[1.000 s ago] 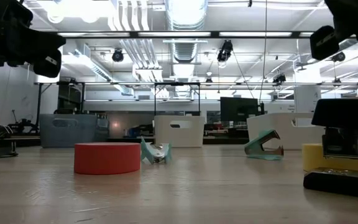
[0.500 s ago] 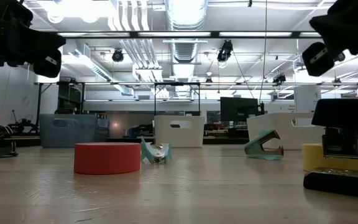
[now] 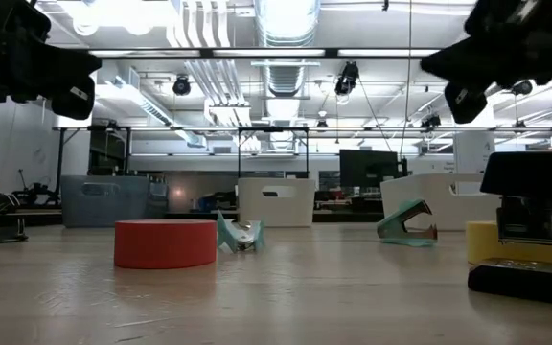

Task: Pick and place Stapler, Stapler remover, tape
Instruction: Put the orange tape into the right white bin

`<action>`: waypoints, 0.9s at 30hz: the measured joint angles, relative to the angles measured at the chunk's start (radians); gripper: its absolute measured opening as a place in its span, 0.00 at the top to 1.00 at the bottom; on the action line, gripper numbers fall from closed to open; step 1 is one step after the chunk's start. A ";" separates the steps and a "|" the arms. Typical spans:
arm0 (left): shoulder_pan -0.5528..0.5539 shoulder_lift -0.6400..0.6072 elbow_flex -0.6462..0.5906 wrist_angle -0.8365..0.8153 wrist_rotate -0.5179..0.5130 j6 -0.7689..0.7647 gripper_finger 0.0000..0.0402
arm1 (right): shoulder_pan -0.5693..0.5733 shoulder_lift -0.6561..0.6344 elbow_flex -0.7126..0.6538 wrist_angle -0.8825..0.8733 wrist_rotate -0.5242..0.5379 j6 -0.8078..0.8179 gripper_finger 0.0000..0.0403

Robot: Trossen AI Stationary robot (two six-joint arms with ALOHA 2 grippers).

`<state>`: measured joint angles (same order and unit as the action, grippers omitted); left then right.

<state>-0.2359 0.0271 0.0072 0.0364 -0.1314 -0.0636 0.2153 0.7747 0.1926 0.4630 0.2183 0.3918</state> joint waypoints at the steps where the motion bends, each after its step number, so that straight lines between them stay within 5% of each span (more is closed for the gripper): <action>1: 0.000 0.000 0.000 0.000 0.000 0.000 0.98 | 0.000 0.031 0.024 -0.029 0.018 -0.004 0.98; 10: 0.000 0.000 0.000 0.000 0.000 0.000 0.98 | -0.006 0.246 0.285 -0.619 0.022 0.161 0.89; 16: 0.000 0.000 0.000 0.000 0.000 0.000 0.98 | -0.003 0.335 0.426 -0.947 -0.099 0.244 0.73; 22: 0.000 0.000 0.000 0.000 0.000 0.000 0.98 | 0.024 0.369 0.482 -1.091 -0.263 0.323 0.60; 27: 0.000 0.000 0.000 0.000 0.000 0.000 0.98 | 0.126 0.373 0.481 -1.164 -0.297 0.461 0.57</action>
<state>-0.2362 0.0269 0.0072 0.0364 -0.1314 -0.0635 0.3414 1.1477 0.6739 -0.7006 -0.0792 0.8527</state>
